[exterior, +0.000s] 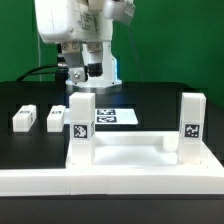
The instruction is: Assemble desk
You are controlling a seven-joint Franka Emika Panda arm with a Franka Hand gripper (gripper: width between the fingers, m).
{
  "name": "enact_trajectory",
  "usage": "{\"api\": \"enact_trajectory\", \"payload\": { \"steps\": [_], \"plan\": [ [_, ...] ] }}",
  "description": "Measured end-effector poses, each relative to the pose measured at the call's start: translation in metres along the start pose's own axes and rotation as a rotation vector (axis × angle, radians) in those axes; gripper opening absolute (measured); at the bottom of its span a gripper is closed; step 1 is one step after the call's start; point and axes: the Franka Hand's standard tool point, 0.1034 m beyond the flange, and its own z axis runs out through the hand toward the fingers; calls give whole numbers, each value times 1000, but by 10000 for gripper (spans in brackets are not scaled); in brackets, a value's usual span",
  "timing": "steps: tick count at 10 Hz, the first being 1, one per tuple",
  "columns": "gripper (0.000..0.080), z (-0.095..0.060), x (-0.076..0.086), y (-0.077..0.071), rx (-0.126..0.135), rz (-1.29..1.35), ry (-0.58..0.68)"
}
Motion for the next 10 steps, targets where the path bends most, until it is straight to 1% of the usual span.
{"api": "enact_trajectory", "payload": {
  "steps": [10],
  "plan": [
    [649, 2, -1, 1, -3, -15, 1]
  ]
}}
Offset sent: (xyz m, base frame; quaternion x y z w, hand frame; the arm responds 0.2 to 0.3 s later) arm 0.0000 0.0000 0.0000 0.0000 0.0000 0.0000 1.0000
